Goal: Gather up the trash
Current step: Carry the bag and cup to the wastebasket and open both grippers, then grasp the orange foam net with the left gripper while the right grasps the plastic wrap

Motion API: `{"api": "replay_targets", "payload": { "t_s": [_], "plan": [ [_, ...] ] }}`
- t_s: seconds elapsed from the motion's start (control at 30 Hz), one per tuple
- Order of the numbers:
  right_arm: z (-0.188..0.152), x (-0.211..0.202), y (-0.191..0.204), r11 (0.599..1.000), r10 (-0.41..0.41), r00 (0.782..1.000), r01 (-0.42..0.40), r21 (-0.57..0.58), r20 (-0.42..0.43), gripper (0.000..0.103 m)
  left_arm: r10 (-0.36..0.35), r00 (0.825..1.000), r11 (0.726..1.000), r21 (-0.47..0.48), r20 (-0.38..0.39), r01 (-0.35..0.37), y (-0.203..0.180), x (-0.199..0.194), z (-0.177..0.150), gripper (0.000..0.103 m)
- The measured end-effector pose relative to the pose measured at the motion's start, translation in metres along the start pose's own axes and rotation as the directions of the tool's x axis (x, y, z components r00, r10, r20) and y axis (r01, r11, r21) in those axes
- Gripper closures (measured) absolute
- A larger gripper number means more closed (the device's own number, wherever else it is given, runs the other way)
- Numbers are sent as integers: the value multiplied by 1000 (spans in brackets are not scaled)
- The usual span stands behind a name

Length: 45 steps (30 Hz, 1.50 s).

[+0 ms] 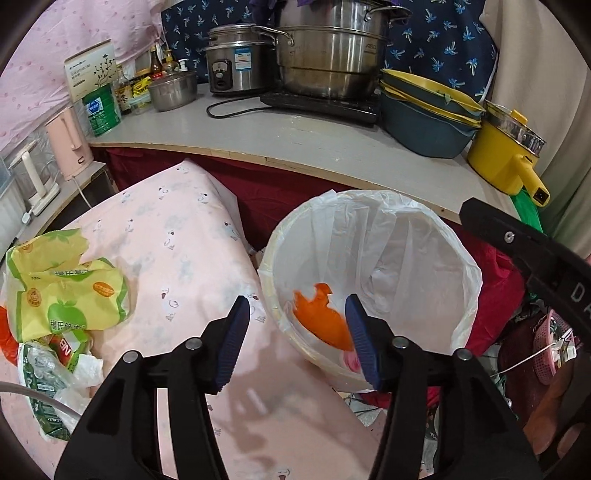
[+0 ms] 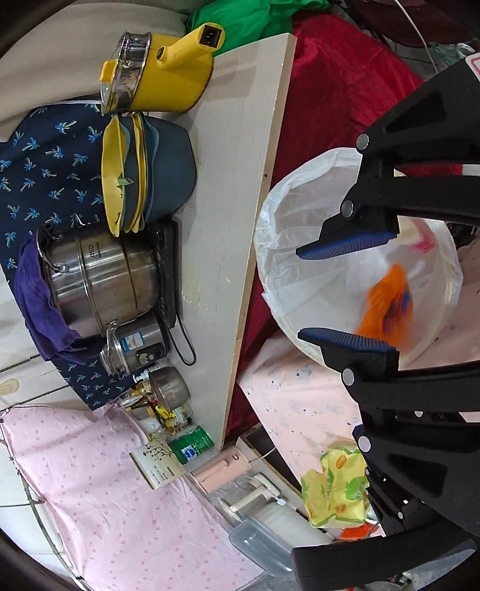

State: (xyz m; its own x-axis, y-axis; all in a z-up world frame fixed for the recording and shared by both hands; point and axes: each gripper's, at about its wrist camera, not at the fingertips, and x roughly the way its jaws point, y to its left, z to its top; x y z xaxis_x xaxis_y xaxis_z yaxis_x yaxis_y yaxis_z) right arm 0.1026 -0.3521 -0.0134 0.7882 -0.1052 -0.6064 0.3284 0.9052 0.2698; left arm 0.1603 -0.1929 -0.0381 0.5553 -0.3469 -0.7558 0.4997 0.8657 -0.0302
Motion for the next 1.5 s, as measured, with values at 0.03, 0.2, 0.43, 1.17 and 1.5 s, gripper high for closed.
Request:
{"api": "replay_targets", "payload": {
  "t_s": [0.03, 0.2, 0.43, 1.17, 1.5],
  "plan": [
    [1, -2, 2, 1000, 1, 1000, -1, -2, 4, 64, 3, 1000, 1000, -4, 3, -3, 2, -2, 0, 51],
    [2, -15, 16, 1000, 16, 1000, -16, -22, 18, 58, 15, 999, 999, -29, 28, -14, 16, -20, -3, 51],
    [-5, -39, 52, 996, 60, 998, -58, -71, 30, 53, 69, 996, 994, -85, 62, -64, 46, -59, -18, 51],
    [-95, -72, 180, 945, 216, 969, -239, -224, -122, 49, 308, 948, 890, -328, -76, -315, 174, -144, -149, 27],
    [-125, -70, 208, 925, 229, 956, -273, -263, -186, 49, 227, 953, 810, -504, -202, -300, 203, -135, -202, 22]
  ]
}}
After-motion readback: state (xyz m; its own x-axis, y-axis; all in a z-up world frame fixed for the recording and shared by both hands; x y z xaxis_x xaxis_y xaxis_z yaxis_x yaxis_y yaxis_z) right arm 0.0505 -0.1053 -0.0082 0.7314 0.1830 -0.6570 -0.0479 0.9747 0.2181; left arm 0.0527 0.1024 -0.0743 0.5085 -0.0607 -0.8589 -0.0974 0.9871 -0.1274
